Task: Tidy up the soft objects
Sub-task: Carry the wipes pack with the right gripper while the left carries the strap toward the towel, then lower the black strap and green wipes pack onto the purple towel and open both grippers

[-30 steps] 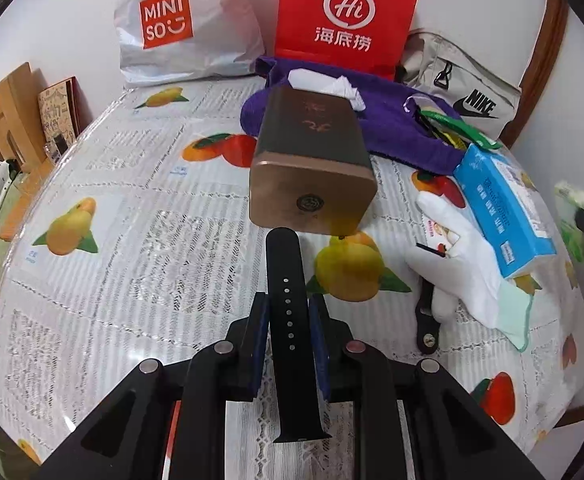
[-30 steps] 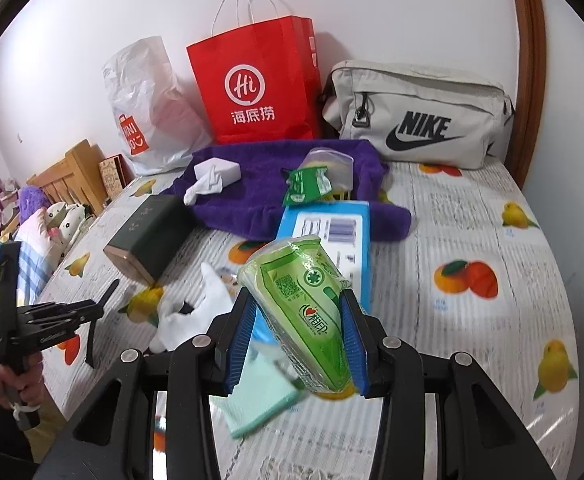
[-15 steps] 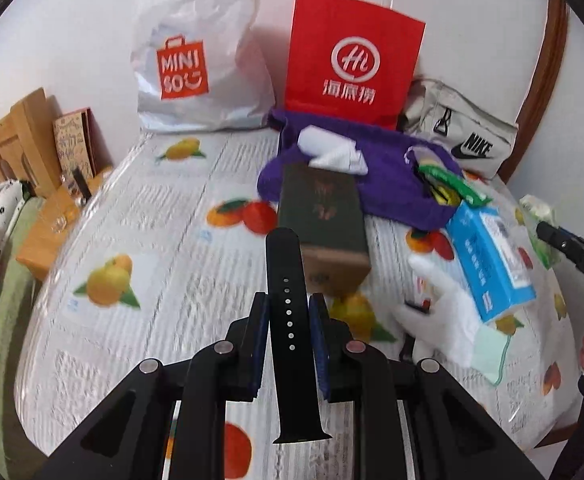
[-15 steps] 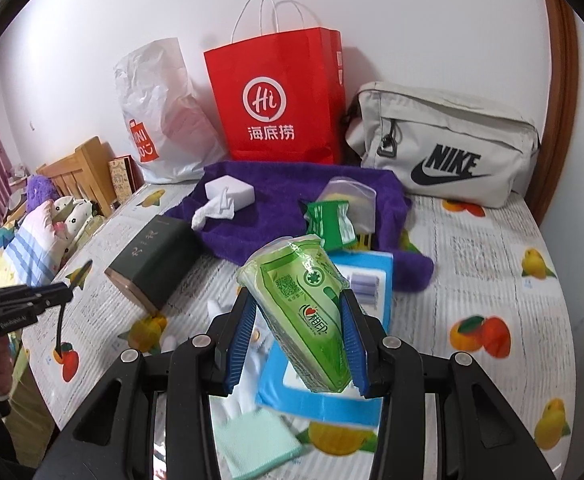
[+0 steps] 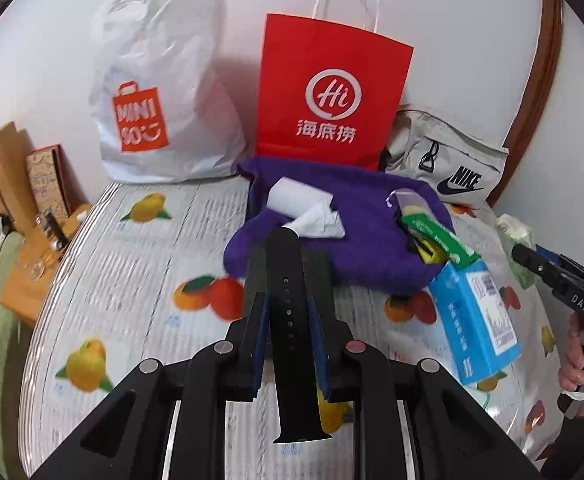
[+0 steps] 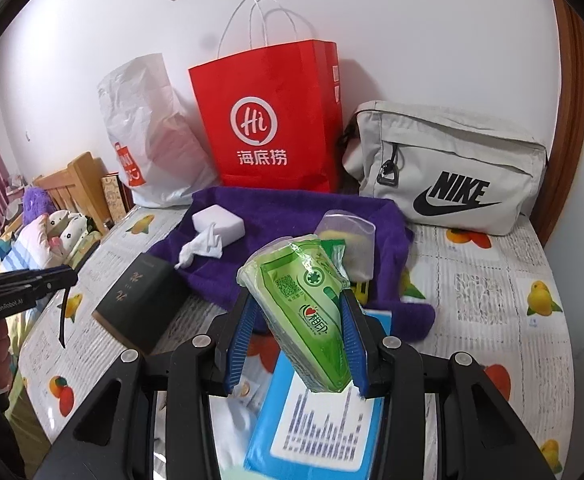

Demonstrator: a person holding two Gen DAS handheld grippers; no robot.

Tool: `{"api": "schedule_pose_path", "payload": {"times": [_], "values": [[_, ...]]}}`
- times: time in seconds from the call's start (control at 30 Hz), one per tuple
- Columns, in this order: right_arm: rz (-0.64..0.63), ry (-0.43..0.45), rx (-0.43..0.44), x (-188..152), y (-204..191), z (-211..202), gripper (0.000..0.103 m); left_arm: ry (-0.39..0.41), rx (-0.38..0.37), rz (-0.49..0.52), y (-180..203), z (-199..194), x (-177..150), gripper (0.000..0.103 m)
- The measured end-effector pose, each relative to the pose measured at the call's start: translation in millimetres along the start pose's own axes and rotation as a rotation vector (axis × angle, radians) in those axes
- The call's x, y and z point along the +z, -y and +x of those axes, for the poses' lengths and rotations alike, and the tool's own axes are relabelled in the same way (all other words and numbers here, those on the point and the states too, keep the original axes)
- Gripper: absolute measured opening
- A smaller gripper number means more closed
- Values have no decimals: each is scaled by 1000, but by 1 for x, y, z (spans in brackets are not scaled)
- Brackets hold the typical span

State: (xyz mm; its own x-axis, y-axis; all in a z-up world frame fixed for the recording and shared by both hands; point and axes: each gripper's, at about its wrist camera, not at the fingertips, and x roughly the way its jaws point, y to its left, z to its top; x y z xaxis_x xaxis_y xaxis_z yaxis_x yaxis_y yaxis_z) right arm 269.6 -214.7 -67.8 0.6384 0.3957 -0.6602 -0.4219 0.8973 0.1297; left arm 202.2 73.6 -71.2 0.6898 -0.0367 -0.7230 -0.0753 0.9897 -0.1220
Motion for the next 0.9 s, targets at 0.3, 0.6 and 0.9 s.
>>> {"api": "schedule_pose_path", "payload": {"times": [0.3,0.6,0.9], "values": [[-5,-44,-5,21,10,42,42,2,-26,-1,7,35,38,20],[-15,-101,-6,37,14,90,42,-7,-50,-23,7,74,71,20],[-9,-204,-56,35,33,137,41,-20,-77,-30,9,104,88,20]]}}
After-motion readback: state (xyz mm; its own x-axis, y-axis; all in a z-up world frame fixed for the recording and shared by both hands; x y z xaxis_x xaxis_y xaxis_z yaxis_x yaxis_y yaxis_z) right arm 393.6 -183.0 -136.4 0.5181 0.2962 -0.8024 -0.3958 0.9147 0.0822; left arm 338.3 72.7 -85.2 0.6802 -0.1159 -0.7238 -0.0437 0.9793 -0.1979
